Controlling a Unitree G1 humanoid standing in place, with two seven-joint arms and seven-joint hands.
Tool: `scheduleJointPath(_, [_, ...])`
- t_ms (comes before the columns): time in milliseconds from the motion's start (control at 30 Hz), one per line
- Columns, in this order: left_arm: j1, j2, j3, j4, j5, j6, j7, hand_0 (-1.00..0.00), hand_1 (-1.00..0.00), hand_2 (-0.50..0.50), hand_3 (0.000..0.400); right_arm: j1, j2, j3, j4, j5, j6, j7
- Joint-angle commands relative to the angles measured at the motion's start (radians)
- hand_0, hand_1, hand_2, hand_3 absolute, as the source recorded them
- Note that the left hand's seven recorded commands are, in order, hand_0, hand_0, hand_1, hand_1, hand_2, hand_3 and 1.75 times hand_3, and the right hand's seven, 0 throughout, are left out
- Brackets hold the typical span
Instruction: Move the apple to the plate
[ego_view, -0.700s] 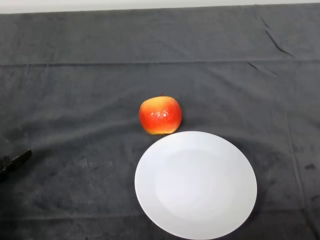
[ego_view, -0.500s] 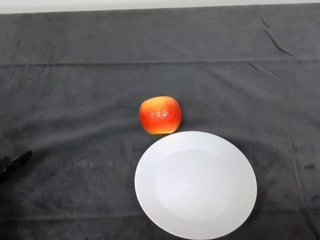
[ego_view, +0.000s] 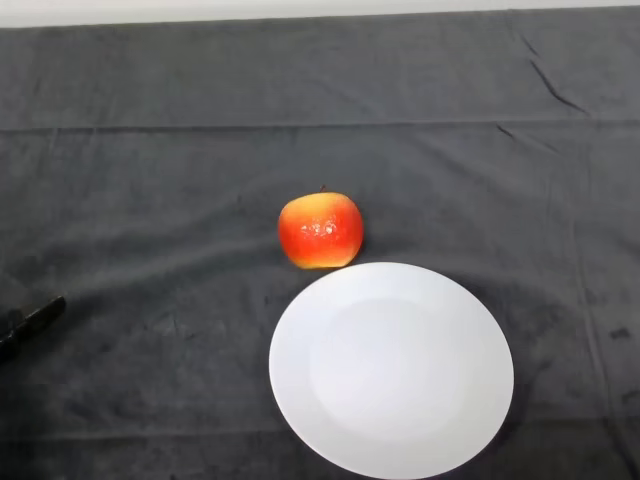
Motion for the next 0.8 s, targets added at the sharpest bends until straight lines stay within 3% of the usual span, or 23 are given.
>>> scheduleJointPath(33, [-0.018, -0.004, -0.017, -0.064, 0.002, 0.017, 0.014, 0.0, 0.0, 0.0, 0.0, 0.007, -0.009, -0.0173, -0.008, 0.0168, -0.006, 0.0006])
scheduleJointPath(333, [-0.019, 0.0, -0.029, -0.104, 0.012, 0.05, 0.035, 0.0, 0.0, 0.0, 0.0, 0.007, -0.009, -0.0172, -0.008, 0.0168, -0.006, 0.0004])
scheduleJointPath(800, [-0.041, -0.001, -0.086, -0.296, 0.044, 0.226, 0.128, 0.0, 0.0, 0.0, 0.0, 0.007, -0.009, -0.017, -0.009, 0.0168, -0.006, 0.0])
